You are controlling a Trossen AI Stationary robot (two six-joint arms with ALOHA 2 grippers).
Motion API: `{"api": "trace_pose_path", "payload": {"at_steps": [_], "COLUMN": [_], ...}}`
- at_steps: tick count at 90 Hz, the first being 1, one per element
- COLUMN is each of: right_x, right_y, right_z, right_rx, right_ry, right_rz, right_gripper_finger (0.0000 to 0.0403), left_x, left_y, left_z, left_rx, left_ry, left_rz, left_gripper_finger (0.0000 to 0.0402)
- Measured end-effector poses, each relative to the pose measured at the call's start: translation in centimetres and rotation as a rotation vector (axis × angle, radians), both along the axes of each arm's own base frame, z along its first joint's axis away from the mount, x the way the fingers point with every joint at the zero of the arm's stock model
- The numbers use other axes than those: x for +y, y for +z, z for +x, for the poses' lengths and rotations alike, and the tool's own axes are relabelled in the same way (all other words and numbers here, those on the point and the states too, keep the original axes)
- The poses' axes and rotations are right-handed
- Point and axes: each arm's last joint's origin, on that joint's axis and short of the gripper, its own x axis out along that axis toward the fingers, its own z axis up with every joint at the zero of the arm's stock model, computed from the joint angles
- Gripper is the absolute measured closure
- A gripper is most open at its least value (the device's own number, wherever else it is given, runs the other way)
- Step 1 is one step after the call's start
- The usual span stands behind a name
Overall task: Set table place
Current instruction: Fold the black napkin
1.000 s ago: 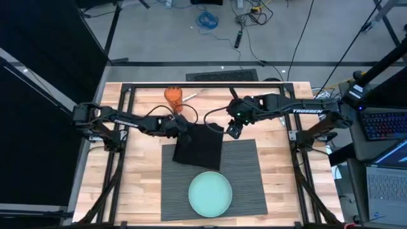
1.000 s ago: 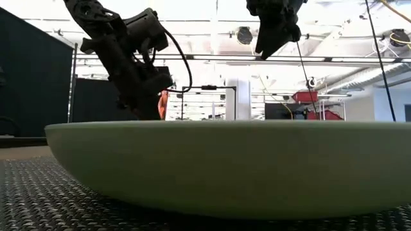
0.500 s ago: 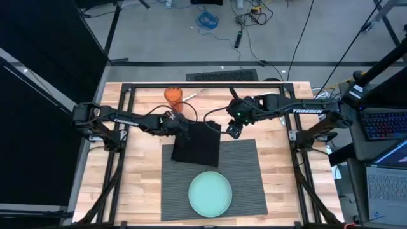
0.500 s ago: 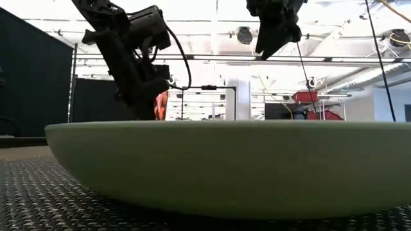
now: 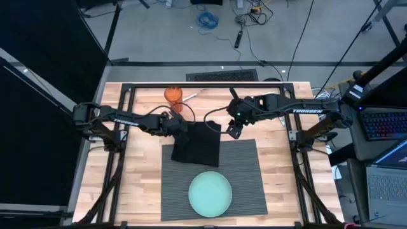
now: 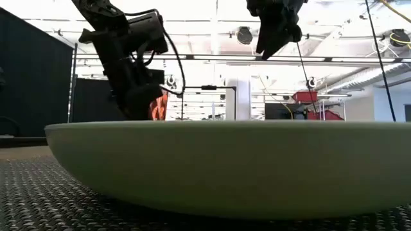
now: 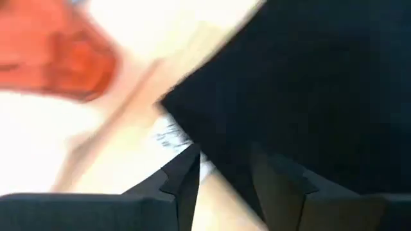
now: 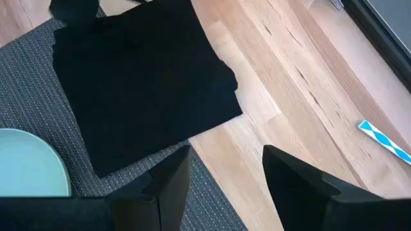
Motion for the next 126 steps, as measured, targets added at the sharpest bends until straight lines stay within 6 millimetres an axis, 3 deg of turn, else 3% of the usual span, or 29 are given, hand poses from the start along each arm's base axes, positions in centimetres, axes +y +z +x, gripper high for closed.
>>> {"api": "trace_pose_path", "payload": {"at_steps": [14,31,40,48,53,69,94,110,126], "right_x": [0.1,0.7,1.5,2.1,2.3,2.3,2.2,2.3,2.2], "right_y": [-1.5,-6.1,-8.3,-9.7,-10.2,-11.3,-15.7,-15.7,-15.5], "right_z": [-0.1,0.5,1.1,1.5,1.7,2.7,4.5,4.5,4.5], "right_rx": [0.038,-0.013,-0.134,-0.251,-0.307,-0.365,-0.254,-0.240,-0.249], "right_ry": [0.003,0.087,0.164,0.206,0.217,0.207,0.197,0.206,0.230], "right_rz": [0.010,0.117,0.198,0.250,0.253,0.263,0.279,0.274,0.307], "right_gripper_finger": [0.0222,0.0240,0.0286,0.0364,0.0389,0.0402,0.0403,0.0403,0.0403], "left_x": [-0.9,-3.5,-4.8,-5.8,-6.3,-7.5,-9.8,-11.4,-12.8], "left_y": [-0.1,0.9,2.2,3.7,4.3,4.9,2.7,2.5,2.1], "left_z": [-0.3,-0.1,-0.9,-1.4,-1.7,-1.6,-0.7,-1.2,-1.8], "left_rx": [0.033,-0.032,-0.079,-0.152,-0.180,-0.268,-0.225,-0.194,-0.103], "left_ry": [-0.007,-0.103,-0.149,-0.190,-0.211,-0.234,-0.248,-0.318,-0.563], "left_rz": [-0.009,0.016,0.028,0.025,0.021,-0.119,-0.236,-0.257,-0.182], "left_gripper_finger": [0.0276,0.0276,0.0276,0.0276,0.0276,0.0276,0.0276,0.0276,0.0276]}}
